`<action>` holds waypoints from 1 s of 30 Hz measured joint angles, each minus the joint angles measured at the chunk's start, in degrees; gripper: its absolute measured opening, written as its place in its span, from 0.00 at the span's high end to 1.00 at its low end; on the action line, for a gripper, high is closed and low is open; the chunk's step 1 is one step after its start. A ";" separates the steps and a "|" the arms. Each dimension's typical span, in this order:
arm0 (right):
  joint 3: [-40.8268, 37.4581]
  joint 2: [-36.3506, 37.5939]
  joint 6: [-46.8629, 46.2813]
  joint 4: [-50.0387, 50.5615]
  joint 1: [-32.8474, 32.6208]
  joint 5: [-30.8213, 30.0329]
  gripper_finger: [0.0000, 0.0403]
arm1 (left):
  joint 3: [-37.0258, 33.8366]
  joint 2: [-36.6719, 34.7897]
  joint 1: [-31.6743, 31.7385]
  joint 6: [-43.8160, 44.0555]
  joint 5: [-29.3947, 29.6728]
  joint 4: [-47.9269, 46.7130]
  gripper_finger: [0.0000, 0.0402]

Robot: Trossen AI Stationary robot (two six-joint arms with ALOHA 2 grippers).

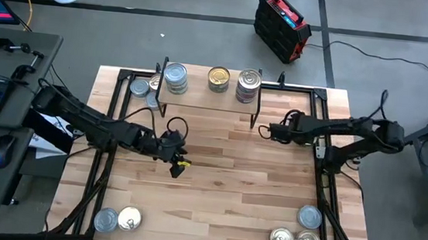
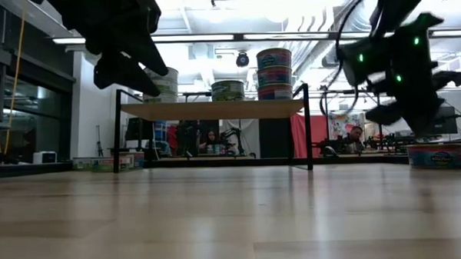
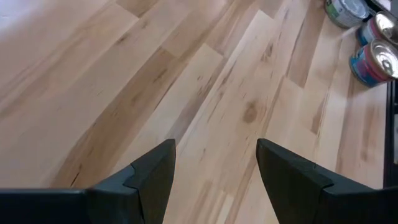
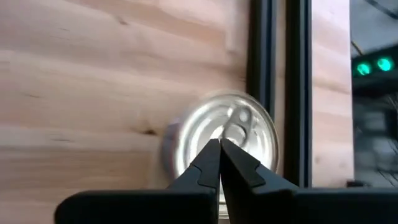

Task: Stack canned seafood by type on shelf
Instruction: Stack the blue pink tuna can on top of the other blue pink tuna cans on the shelf

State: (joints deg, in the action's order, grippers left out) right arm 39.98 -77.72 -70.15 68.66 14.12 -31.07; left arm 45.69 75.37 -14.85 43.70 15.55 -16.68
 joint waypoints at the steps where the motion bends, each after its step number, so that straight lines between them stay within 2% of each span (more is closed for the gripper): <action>1: -0.84 -0.74 0.13 -0.72 0.69 1.25 1.00 | 0.00 0.00 0.00 0.15 -0.02 -0.10 0.46; 3: -2.55 -1.91 1.71 -3.41 1.31 3.67 1.00 | 0.00 0.00 -0.13 0.69 -0.01 -0.11 0.46; 8: -3.80 -2.51 2.44 -5.53 -0.70 3.64 1.00 | 0.00 0.00 -0.70 1.14 0.00 -0.17 0.46; 16: 1.30 -2.33 6.38 -15.20 -9.18 9.15 1.00 | 0.00 0.00 -0.48 -0.85 0.90 -1.76 0.46; 22: 3.08 -2.66 8.62 -32.24 -17.81 17.95 1.00 | 0.00 0.00 0.68 -1.47 3.25 -1.49 0.46; 30: 3.07 -10.13 12.75 -56.82 -26.10 20.04 1.00 | 0.00 0.00 1.88 -2.36 3.80 -0.65 0.46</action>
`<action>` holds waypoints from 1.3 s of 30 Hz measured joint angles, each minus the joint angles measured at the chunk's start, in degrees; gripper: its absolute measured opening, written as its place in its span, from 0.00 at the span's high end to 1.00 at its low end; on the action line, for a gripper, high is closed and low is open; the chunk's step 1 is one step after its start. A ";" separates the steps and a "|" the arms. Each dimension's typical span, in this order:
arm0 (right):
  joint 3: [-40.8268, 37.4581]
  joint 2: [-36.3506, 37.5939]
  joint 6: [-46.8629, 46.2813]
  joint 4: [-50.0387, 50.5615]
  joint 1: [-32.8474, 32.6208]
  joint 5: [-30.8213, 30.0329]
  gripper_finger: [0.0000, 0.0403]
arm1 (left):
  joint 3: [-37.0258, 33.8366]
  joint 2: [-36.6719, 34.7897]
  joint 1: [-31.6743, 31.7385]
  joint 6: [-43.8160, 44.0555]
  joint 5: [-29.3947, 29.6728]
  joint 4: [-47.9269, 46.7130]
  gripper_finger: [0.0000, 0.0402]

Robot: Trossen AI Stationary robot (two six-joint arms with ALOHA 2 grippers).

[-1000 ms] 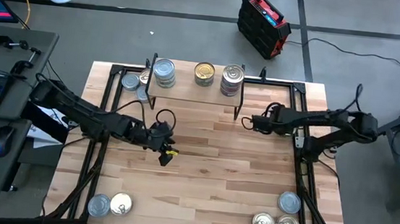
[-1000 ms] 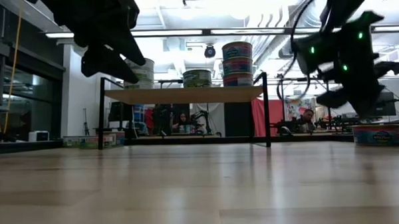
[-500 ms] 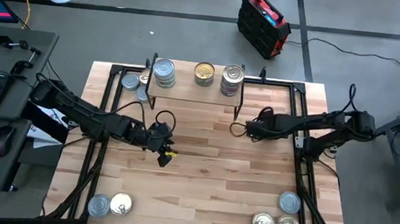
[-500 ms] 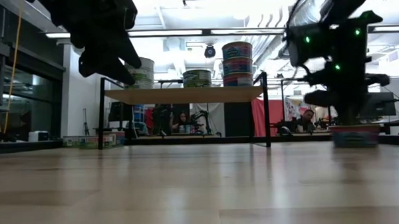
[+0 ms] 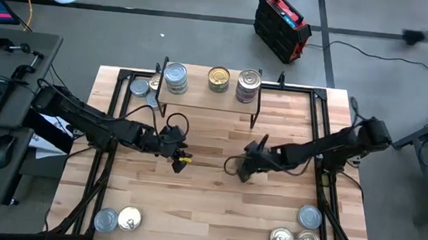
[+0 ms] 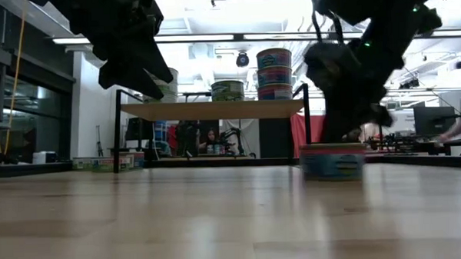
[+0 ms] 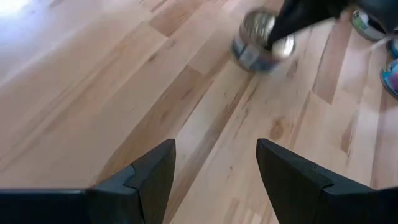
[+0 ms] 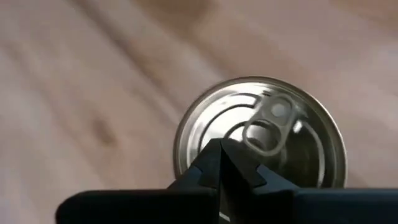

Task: Stack canned seafood by type on shelf
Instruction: Stack the blue pink tuna can on top of the other blue pink tuna cans on the shelf

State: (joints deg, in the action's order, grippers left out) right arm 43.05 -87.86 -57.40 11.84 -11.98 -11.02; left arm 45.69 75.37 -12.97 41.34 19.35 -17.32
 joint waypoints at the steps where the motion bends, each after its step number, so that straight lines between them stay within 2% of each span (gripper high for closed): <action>1: 0.02 -1.67 0.98 -4.08 -0.36 0.28 1.00 | 0.00 0.00 -0.02 -0.47 0.12 0.29 0.46; 6: 0.06 -9.55 5.31 -25.39 -0.63 3.75 1.00 | 0.04 0.00 -0.02 -1.07 0.99 1.03 0.46; 10: 0.04 -10.42 9.91 -34.24 -0.30 4.02 1.00 | 0.04 0.00 -0.02 -1.09 1.32 0.94 0.46; 15: 0.04 -6.20 15.39 -32.88 0.04 4.17 1.00 | 0.04 0.39 -0.02 -1.64 2.93 1.46 0.46; 18: 0.04 -2.36 17.50 -29.82 0.04 4.19 1.00 | 0.04 2.22 0.00 -5.72 3.96 5.83 0.46; 22: 0.04 3.88 18.47 -20.05 -0.28 4.21 1.00 | 0.04 8.09 0.11 -18.96 2.47 18.99 0.46; 26: 0.06 9.29 17.43 -5.27 -1.16 4.15 1.00 | 0.56 15.88 0.09 -35.47 -1.80 33.49 0.48; 29: 0.06 10.76 15.58 3.96 -1.90 4.58 1.00 | 3.58 20.75 0.09 -41.90 -2.62 33.23 0.55; 32: 0.04 9.82 15.23 7.87 -2.43 7.17 1.00 | 6.37 22.88 0.09 -40.56 -2.79 26.64 0.72; 35: 0.04 6.91 16.34 4.93 -2.72 9.68 1.00 | 6.54 22.82 0.10 -35.42 -4.78 22.64 0.94; 39: 0.09 0.37 17.37 -4.19 -2.76 10.88 1.00 | 5.39 22.78 0.11 -30.63 -4.99 23.15 0.98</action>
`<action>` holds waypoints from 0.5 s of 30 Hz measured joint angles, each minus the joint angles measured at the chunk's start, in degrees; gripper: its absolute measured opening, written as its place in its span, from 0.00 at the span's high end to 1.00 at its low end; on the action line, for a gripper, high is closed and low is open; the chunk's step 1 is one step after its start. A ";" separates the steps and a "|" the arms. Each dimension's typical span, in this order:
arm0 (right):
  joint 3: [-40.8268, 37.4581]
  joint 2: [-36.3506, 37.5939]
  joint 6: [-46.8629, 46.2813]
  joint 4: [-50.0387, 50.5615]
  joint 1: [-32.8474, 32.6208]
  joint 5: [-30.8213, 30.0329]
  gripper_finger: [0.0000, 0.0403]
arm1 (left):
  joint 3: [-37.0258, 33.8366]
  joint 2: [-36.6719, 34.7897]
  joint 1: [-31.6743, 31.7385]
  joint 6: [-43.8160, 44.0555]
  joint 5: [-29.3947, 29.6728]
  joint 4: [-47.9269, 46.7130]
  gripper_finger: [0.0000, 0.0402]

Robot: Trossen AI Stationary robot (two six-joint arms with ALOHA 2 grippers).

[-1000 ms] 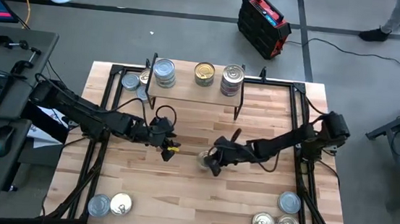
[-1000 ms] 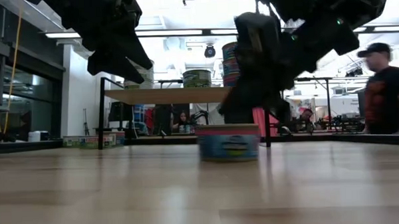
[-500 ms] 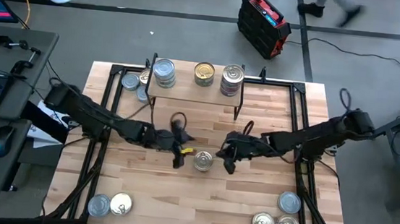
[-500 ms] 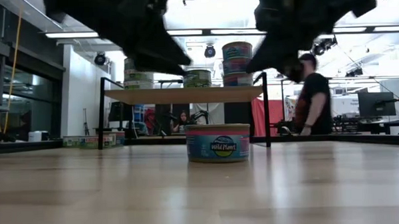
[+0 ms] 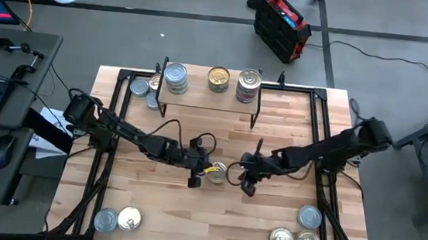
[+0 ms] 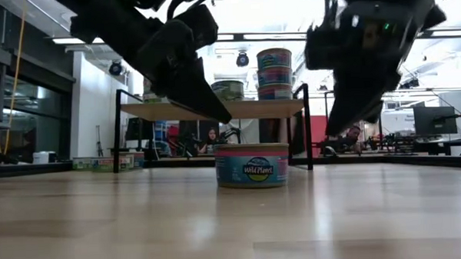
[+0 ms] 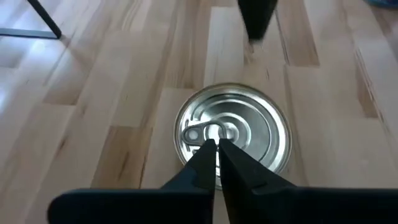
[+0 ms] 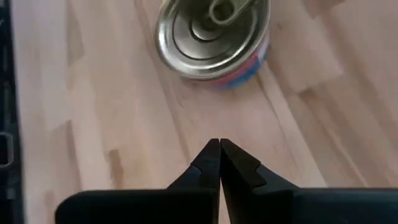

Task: Stack canned seafood by type on shelf
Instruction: Stack the blue pink tuna can on top of the other blue pink tuna cans on the shelf

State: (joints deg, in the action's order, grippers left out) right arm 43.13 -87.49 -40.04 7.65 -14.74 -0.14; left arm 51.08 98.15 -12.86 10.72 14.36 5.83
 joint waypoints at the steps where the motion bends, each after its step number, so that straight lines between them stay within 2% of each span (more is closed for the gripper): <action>1: -0.02 -1.78 0.01 -1.98 0.10 0.25 1.00 | -1.08 -0.07 0.05 0.47 0.06 1.82 0.99; 8: 1.01 -9.23 -1.62 -6.11 1.34 -0.08 1.00 | -7.61 -0.07 0.93 7.10 -0.58 11.70 1.00; 15: 4.20 -11.79 2.52 -6.60 2.43 -1.01 1.00 | -8.20 0.21 0.90 5.68 -2.19 14.78 1.00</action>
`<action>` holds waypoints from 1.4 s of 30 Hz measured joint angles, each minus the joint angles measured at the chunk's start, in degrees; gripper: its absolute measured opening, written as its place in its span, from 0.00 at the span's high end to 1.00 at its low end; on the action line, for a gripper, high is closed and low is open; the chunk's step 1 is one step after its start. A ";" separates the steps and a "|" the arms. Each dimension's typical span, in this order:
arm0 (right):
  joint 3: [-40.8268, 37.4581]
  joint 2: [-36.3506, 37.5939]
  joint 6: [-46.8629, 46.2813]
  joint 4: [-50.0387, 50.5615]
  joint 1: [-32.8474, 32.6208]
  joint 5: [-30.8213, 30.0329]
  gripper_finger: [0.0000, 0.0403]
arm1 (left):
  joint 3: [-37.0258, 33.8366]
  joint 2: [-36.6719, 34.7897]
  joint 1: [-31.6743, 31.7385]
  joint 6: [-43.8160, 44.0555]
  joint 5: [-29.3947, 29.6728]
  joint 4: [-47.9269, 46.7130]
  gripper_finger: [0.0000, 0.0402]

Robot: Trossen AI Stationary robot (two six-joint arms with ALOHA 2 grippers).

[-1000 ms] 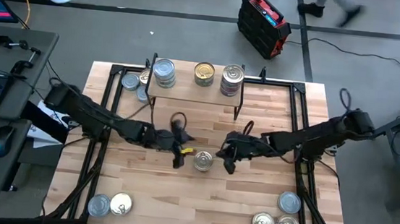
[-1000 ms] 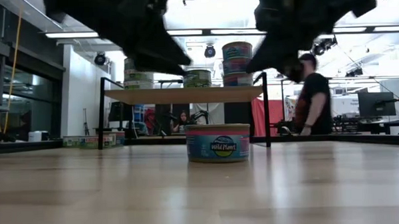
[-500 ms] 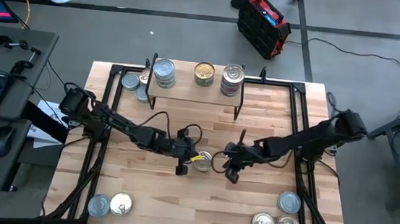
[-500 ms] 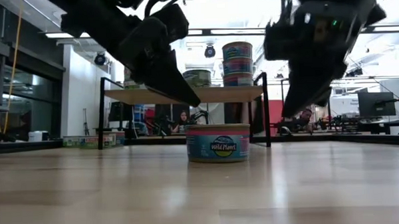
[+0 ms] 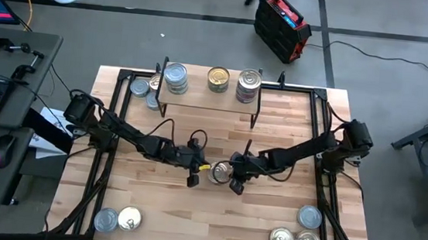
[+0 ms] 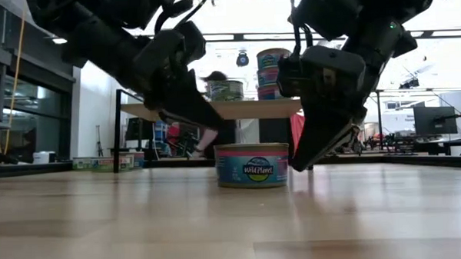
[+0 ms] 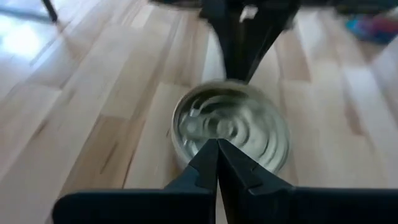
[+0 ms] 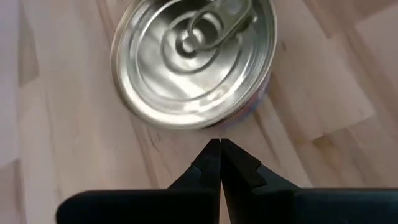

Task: Stack canned seafood by type on shelf
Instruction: Stack the blue pink tuna can on top of the other blue pink tuna cans on the shelf

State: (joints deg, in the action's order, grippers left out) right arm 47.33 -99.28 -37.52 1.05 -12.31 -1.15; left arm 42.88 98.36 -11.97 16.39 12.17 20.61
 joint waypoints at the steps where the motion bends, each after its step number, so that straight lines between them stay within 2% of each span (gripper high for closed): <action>1: 0.27 -0.16 0.42 0.11 0.25 -0.15 1.00 | 0.03 0.27 0.00 -0.02 -0.05 1.17 1.00; 9: 0.44 -0.31 0.50 -0.25 0.82 -0.13 1.00 | 0.18 5.63 -0.14 -0.02 -3.95 4.76 1.00; 14: 1.30 -0.38 1.19 -0.76 0.51 1.85 1.00 | 0.19 6.19 -1.05 1.52 -3.67 4.88 1.00; 21: 7.78 -0.49 6.43 3.05 0.35 7.58 1.00 | 0.12 5.94 -1.10 0.00 -2.89 3.76 1.00; 26: 12.57 -0.13 10.96 4.48 0.70 6.96 1.00 | -0.31 5.86 -1.07 -1.37 -3.09 -0.72 1.00; 30: 15.35 -0.28 14.61 5.03 0.89 6.81 1.00 | 0.10 5.37 -1.01 -1.52 -3.15 -0.66 1.00; 34: 17.00 -0.27 16.61 7.37 1.74 6.95 1.00 | -0.19 5.19 -1.01 -1.52 -3.03 -4.68 1.00; 37: 18.64 -0.27 17.98 9.07 2.22 7.18 1.00 | 0.03 2.52 -0.89 -2.45 -2.34 -8.64 1.00; 42: 21.30 -0.27 23.96 12.84 2.97 8.47 0.99 | -0.08 -3.96 -0.85 -4.97 5.39 -22.60 1.00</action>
State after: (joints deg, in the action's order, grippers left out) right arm 68.63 -99.55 -13.56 13.89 -9.34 7.32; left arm 42.81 94.40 -12.82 11.42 17.56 -1.99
